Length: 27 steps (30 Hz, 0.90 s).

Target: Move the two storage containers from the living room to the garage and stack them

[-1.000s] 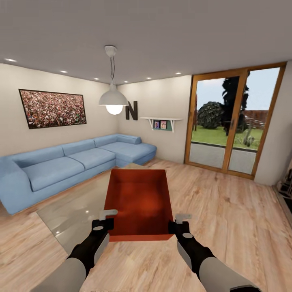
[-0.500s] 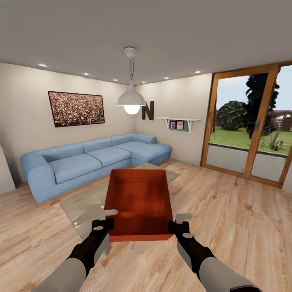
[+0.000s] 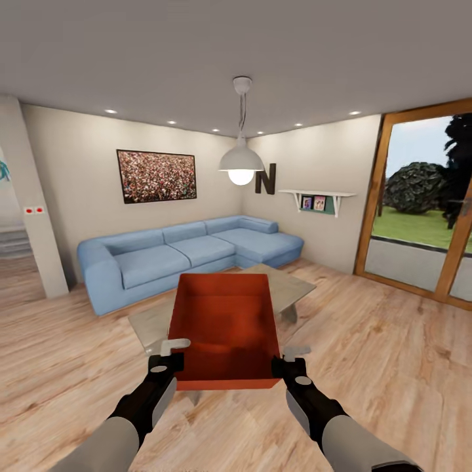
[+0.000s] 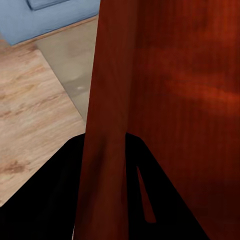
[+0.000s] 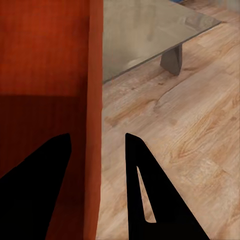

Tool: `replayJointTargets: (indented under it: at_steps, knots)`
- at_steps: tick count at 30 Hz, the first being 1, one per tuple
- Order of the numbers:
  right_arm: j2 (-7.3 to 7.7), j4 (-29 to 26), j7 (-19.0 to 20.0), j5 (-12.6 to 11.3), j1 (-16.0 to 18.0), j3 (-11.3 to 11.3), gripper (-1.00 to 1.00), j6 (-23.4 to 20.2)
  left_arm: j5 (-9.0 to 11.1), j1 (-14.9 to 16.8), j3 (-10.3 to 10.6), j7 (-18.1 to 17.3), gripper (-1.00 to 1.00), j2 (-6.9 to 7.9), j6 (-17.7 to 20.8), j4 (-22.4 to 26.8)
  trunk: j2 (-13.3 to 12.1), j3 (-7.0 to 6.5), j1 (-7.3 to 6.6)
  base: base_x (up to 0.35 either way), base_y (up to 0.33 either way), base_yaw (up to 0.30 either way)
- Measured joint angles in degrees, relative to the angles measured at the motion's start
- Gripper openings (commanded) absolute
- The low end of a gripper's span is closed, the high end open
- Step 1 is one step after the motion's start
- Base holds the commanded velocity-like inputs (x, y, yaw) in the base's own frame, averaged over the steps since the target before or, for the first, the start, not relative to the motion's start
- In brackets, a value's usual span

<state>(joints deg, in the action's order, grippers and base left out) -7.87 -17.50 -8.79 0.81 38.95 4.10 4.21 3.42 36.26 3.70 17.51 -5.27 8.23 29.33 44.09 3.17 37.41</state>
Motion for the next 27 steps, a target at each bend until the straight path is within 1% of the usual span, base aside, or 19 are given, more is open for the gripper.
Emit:
replayJointTargets:
  at_steps: [27]
  knots:
    - [-0.01, -0.1, 0.01, 0.22, 0.03, 0.07, -1.0, 0.08, 0.16, -0.04, 0.21, 0.04, -1.0, 0.11, 0.05, 0.61, 0.0, 0.0, 0.0, 0.0, 0.0, 0.272]
